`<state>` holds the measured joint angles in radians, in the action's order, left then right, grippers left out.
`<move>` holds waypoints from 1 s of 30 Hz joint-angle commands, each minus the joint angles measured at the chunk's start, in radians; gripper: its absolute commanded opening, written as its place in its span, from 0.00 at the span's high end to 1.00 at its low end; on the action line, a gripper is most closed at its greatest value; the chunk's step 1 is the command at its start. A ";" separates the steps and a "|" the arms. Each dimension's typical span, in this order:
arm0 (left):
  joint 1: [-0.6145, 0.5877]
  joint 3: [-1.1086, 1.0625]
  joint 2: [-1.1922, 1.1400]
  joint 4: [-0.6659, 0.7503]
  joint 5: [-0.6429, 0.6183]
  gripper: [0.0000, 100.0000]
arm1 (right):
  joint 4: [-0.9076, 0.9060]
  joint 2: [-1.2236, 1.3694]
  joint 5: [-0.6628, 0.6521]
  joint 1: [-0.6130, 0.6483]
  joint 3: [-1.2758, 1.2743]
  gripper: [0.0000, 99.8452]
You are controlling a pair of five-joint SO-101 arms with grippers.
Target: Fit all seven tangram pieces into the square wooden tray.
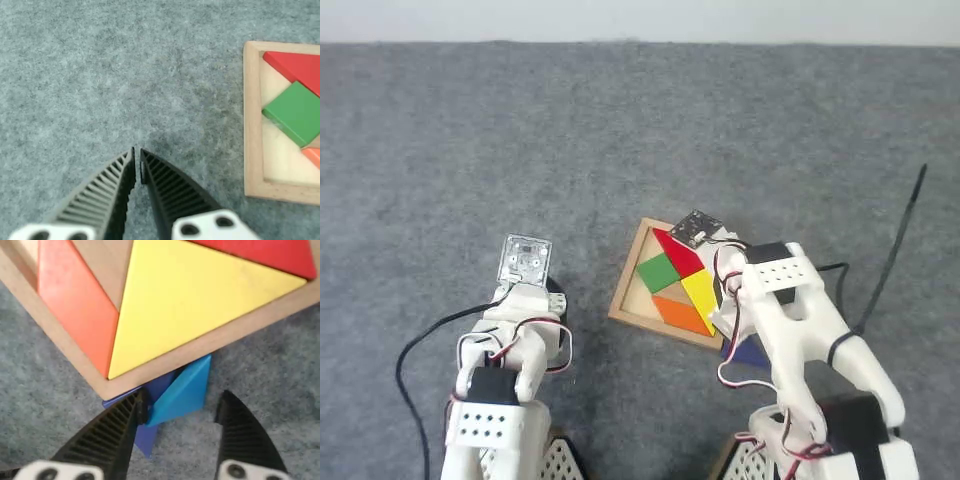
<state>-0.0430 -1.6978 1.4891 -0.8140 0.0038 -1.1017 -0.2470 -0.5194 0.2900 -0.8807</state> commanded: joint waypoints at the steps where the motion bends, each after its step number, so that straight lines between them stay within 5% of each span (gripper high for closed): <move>1: -0.005 0.008 0.012 -0.002 -0.005 0.99 | 0.015 -0.036 0.009 -0.005 0.002 0.87; 14: -0.005 0.008 0.012 -0.002 -0.005 0.99 | -0.015 -0.048 0.008 -0.013 0.040 0.92; 23: -0.005 0.008 0.012 -0.002 -0.005 0.99 | -0.292 -0.036 0.018 -0.002 0.451 0.92; 30: -0.005 0.008 0.012 -0.002 -0.005 0.99 | -0.277 0.012 0.123 0.145 0.586 0.92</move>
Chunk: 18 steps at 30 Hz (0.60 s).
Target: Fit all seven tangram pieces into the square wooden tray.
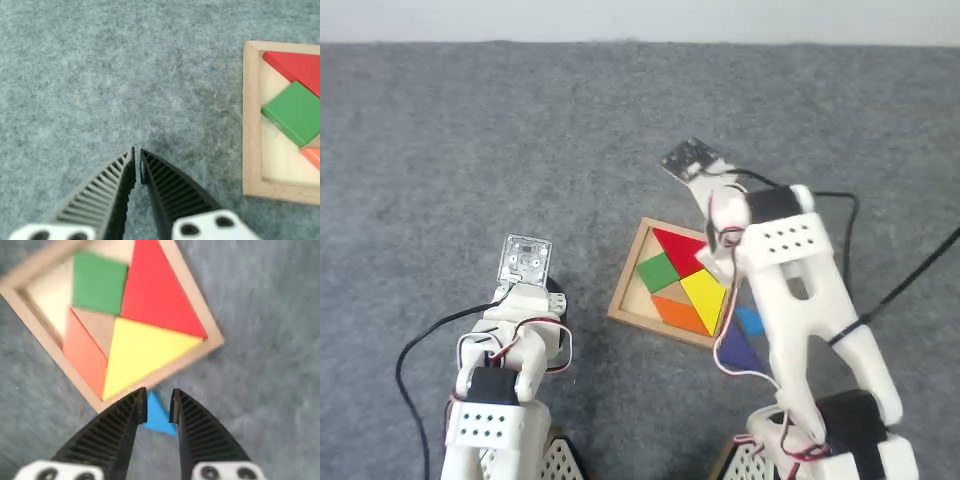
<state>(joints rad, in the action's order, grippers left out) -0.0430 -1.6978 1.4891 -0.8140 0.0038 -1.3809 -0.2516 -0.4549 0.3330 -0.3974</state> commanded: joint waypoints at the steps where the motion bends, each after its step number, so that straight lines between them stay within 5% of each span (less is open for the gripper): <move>1: -0.005 0.008 0.012 -0.002 -0.005 0.99 | 0.001 0.045 0.068 0.131 0.121 0.92; 7: -0.005 0.008 0.012 -0.002 -0.005 0.99 | -0.105 0.191 0.071 0.127 0.157 0.92; 13: -0.005 0.008 0.012 -0.002 -0.005 0.99 | -0.058 0.074 -0.244 0.012 -0.120 0.91; 18: -0.005 0.008 0.012 -0.002 -0.005 0.99 | -0.047 0.005 -0.400 -0.107 -0.218 0.79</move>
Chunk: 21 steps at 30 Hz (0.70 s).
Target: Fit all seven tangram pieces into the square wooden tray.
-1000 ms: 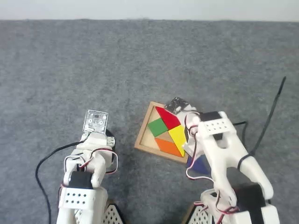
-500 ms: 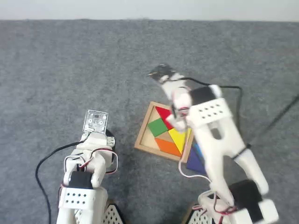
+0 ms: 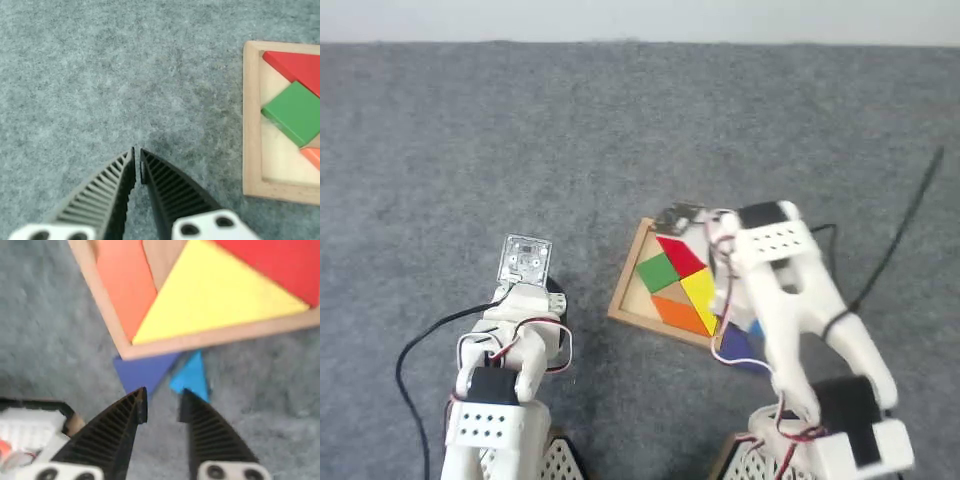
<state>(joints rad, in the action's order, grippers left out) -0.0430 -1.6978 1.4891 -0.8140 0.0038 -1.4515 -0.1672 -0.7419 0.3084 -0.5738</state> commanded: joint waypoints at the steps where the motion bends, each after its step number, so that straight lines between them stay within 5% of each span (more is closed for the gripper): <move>1: -0.005 0.008 0.012 -0.002 -0.005 0.99 | 0.038 -0.077 -0.130 -0.096 -0.060 0.76; 13: -0.005 0.008 0.012 -0.002 -0.005 0.99 | 0.302 -0.010 -0.160 -0.131 -0.204 0.73; 21: -0.005 0.008 0.012 -0.002 -0.005 0.99 | 0.321 0.084 -0.166 -0.133 -0.204 0.76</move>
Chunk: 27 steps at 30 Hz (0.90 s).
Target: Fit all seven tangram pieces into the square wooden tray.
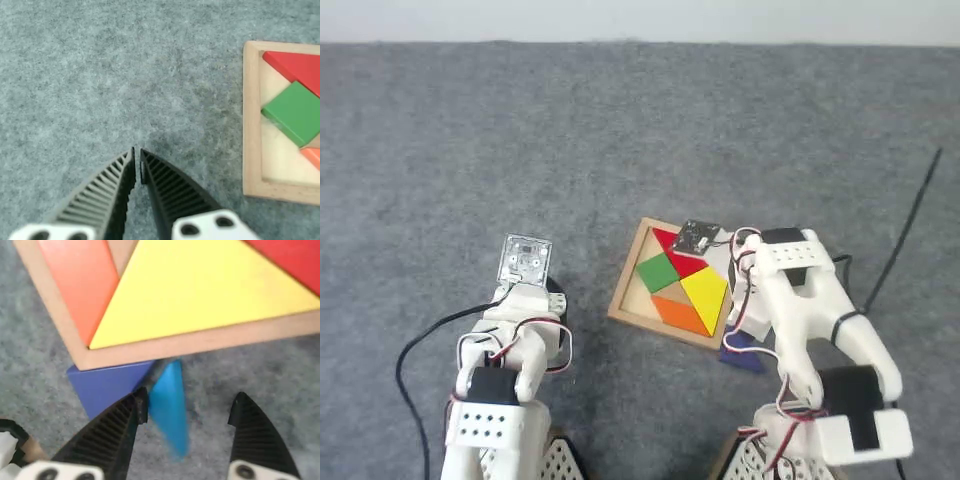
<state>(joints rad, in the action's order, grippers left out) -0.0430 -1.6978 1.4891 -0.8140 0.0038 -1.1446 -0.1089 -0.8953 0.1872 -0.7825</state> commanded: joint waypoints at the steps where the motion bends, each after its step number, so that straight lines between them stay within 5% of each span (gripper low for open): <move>1: -0.005 0.008 0.012 -0.002 -0.005 0.99 | 0.015 0.035 -0.012 -0.012 0.006 0.78; 13: -0.005 0.008 0.012 -0.002 -0.005 0.99 | 0.041 0.079 0.002 -0.012 0.014 1.00; 27: -0.005 0.008 0.012 -0.002 -0.005 0.99 | -0.211 0.079 0.245 -0.002 0.348 0.99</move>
<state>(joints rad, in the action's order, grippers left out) -0.0430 -1.6978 1.4891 -0.8140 0.0038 -1.2382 -0.0261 -0.7158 0.1795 -0.6045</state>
